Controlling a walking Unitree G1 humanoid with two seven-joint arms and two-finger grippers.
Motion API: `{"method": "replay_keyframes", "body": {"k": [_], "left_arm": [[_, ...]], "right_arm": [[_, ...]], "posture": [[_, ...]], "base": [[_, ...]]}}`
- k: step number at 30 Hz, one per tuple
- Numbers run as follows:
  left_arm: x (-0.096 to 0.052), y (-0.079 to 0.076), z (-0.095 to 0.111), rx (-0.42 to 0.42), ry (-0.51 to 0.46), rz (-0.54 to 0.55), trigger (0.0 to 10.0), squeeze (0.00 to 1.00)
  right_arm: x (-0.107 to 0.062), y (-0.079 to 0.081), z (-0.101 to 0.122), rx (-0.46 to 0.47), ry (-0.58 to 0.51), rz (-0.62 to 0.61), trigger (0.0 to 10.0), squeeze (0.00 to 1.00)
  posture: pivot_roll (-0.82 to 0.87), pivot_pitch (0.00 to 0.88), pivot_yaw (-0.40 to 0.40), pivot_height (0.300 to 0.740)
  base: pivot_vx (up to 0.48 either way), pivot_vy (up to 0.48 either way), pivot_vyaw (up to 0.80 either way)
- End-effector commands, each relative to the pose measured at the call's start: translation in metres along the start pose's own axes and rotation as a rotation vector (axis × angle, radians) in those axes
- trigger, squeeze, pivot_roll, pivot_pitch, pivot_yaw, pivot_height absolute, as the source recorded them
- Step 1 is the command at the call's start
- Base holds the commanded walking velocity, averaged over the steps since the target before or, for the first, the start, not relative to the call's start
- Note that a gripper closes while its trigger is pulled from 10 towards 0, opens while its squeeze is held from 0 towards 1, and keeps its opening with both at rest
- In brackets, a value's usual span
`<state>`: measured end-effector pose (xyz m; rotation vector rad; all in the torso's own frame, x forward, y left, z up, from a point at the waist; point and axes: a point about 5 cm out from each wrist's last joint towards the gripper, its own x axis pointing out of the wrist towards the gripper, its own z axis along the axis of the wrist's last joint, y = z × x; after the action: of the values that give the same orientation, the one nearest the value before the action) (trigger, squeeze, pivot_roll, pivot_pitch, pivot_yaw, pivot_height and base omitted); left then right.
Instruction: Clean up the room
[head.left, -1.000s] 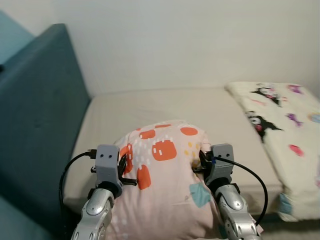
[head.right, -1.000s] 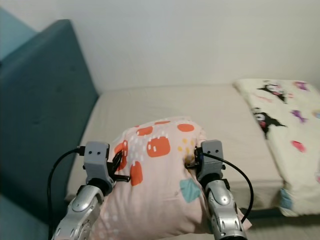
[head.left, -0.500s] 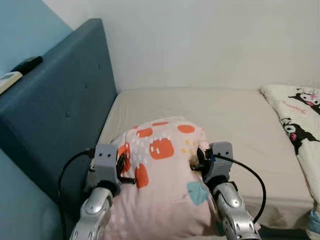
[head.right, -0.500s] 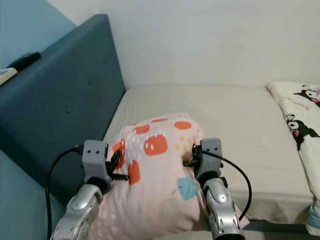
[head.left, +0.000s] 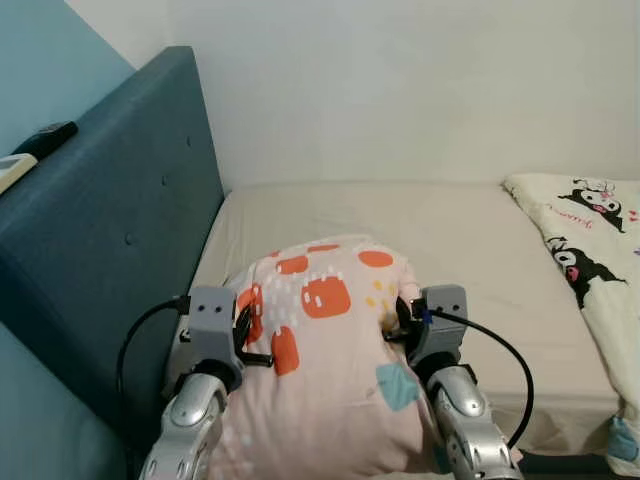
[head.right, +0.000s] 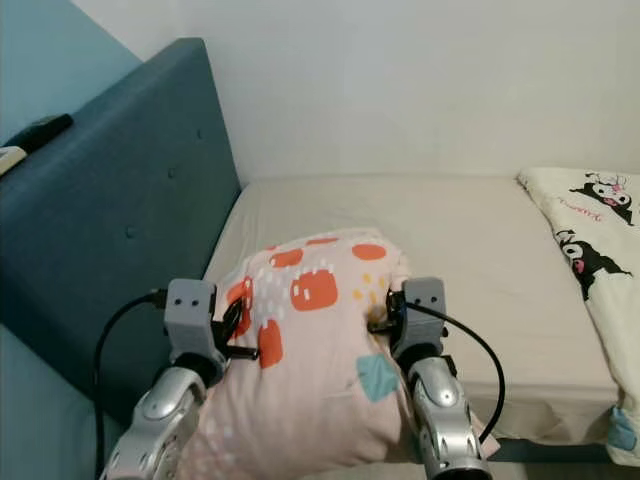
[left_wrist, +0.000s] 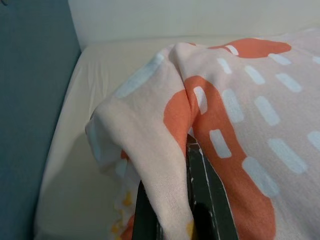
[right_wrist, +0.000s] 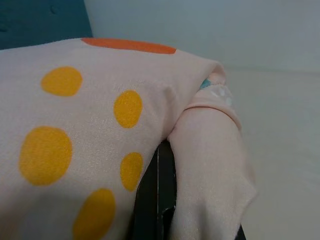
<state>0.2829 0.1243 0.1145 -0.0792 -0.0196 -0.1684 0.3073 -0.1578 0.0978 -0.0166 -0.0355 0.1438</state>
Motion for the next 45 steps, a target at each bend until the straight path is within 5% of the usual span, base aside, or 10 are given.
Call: {"method": "replay_keyframes", "body": {"k": [1,12,45], "left_arm": [[0.0008,-0.0041,0.0059,-0.003,-0.04,-0.023,10.0,0.0],[-0.0002,-0.0036,0.0052,-0.007,-0.038,-0.018,10.0,0.0],[0.0002,0.0016,0.0073,0.012,-0.064,0.002,10.0,0.0]], "right_arm": [[0.0017,0.0037,0.0066,0.009,-0.047,0.015,10.0,0.0],[0.0016,0.0042,0.0066,0.008,-0.046,0.024,10.0,0.0],[0.002,0.0051,0.0065,0.01,-0.049,0.025,10.0,0.0]], "posture": [[-0.01,0.074,-0.014,0.74],[-0.01,0.073,-0.019,0.74],[-0.01,0.08,-0.014,0.74]], "base": [[0.349,0.0,0.0],[0.325,0.0,0.0],[0.0,0.0,0.0]]}}
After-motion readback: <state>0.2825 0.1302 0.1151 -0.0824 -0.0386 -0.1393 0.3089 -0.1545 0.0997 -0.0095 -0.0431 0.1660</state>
